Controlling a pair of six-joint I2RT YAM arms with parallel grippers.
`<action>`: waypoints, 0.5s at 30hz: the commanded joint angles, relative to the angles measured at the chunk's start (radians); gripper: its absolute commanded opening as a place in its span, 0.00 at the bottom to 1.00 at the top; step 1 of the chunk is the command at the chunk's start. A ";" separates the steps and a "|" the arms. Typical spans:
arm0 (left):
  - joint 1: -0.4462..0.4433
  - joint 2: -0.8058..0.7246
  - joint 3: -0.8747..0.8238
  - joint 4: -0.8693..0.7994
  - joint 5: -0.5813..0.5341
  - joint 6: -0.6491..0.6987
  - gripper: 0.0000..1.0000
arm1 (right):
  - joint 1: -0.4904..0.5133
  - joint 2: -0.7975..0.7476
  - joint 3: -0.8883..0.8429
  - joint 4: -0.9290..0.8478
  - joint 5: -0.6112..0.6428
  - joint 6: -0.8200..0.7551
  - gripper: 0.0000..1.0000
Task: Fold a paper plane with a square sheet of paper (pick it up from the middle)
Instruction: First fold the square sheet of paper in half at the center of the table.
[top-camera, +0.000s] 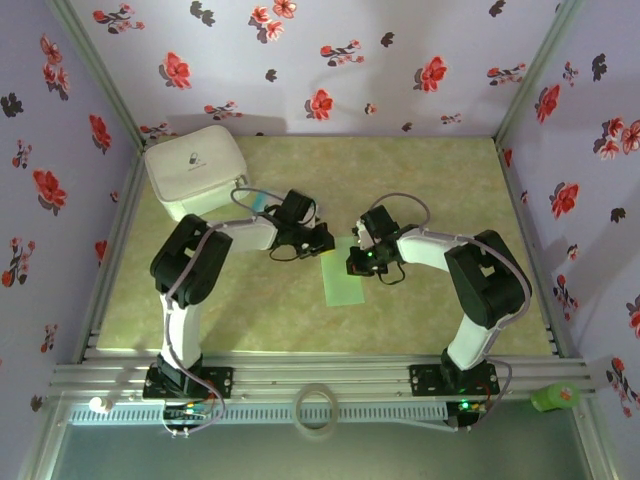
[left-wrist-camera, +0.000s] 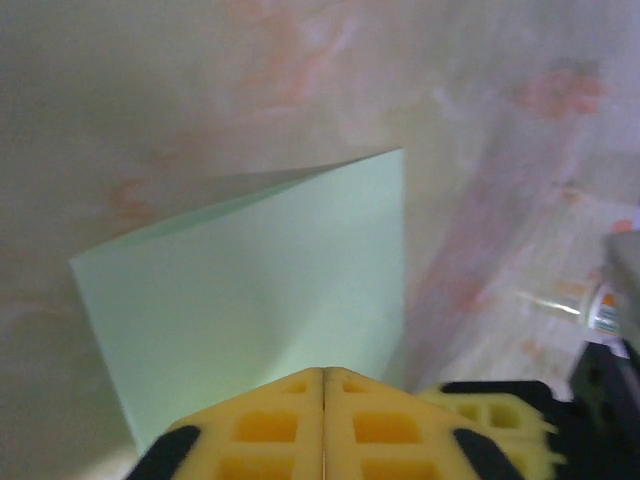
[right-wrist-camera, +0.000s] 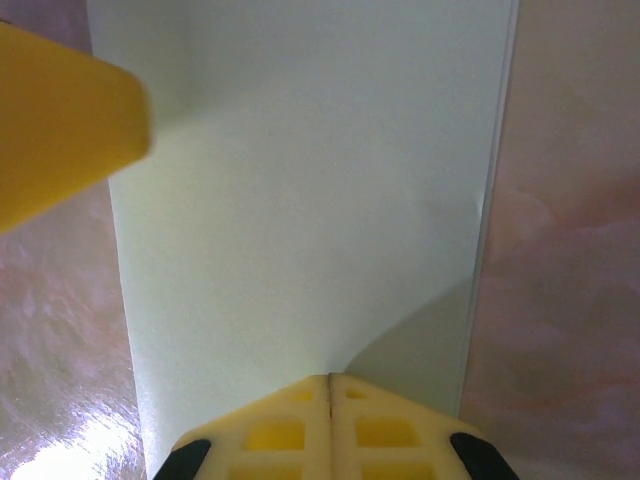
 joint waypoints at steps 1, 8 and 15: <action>0.023 0.048 -0.026 0.018 -0.015 0.020 0.00 | 0.002 0.048 -0.058 -0.146 0.121 -0.014 0.00; 0.072 0.057 -0.035 0.006 -0.037 0.046 0.00 | 0.003 0.054 -0.055 -0.148 0.128 -0.012 0.00; 0.113 0.082 -0.004 0.010 -0.045 0.041 0.00 | 0.002 0.057 -0.053 -0.151 0.125 -0.015 0.00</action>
